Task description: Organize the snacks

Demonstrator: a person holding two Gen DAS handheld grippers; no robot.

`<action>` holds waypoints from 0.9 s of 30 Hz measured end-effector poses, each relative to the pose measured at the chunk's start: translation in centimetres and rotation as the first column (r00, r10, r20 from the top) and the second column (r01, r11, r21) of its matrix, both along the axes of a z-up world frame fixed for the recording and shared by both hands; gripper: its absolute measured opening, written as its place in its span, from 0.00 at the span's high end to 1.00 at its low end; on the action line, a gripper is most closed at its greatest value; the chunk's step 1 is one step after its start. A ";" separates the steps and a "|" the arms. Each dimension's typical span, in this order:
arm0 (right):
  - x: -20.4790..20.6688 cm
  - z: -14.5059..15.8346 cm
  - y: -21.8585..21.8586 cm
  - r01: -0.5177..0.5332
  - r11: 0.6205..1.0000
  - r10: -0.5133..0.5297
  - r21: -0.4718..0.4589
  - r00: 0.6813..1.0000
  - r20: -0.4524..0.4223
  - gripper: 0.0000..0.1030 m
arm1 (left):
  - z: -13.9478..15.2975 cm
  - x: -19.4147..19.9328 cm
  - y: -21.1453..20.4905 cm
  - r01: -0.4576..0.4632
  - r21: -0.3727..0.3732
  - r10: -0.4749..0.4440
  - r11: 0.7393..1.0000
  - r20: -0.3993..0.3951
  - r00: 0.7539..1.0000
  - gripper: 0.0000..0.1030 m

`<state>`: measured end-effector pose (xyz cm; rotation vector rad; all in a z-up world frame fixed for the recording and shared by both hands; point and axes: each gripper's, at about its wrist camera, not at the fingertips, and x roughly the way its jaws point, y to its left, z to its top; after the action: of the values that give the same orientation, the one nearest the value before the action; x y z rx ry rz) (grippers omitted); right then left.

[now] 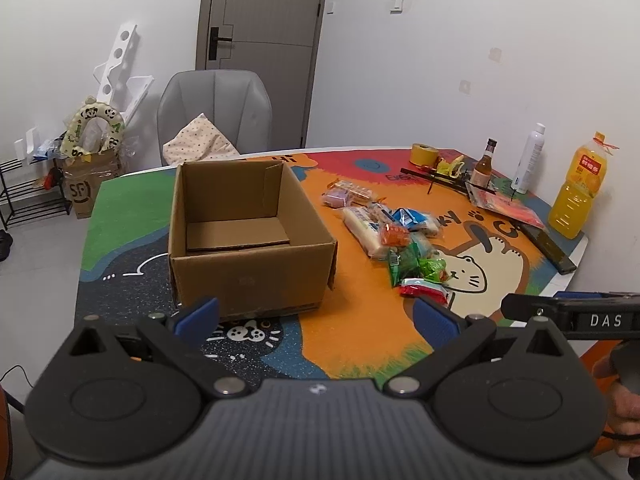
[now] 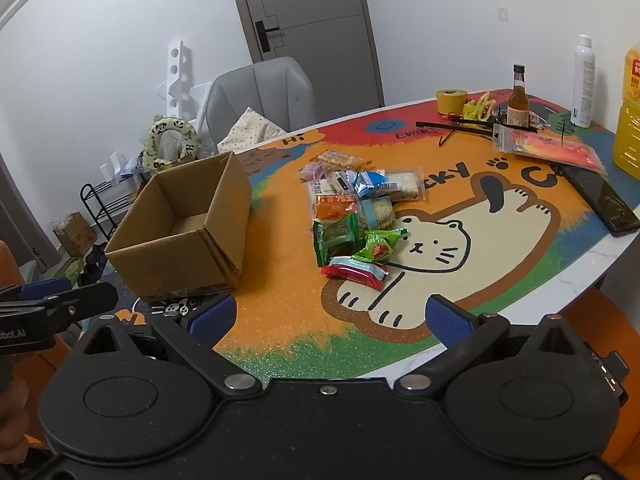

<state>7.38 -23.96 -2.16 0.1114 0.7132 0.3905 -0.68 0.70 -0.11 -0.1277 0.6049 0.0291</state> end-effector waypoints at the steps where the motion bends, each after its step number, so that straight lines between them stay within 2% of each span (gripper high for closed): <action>1: 0.1 0.0 0.0 0.002 1.000 -0.002 0.000 1.000 -0.002 0.00 | -0.1 0.1 0.0 0.000 0.002 0.000 1.000 -0.003 1.000 0.00; 27: 0.2 -0.2 -0.1 0.007 1.000 -0.007 -0.006 1.000 -0.006 0.00 | -0.1 0.2 0.0 -0.002 -0.005 0.002 1.000 0.005 1.000 0.00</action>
<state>7.58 -24.11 -2.38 0.1096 0.7195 0.3816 -0.50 0.70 -0.17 -0.1337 0.6003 0.0295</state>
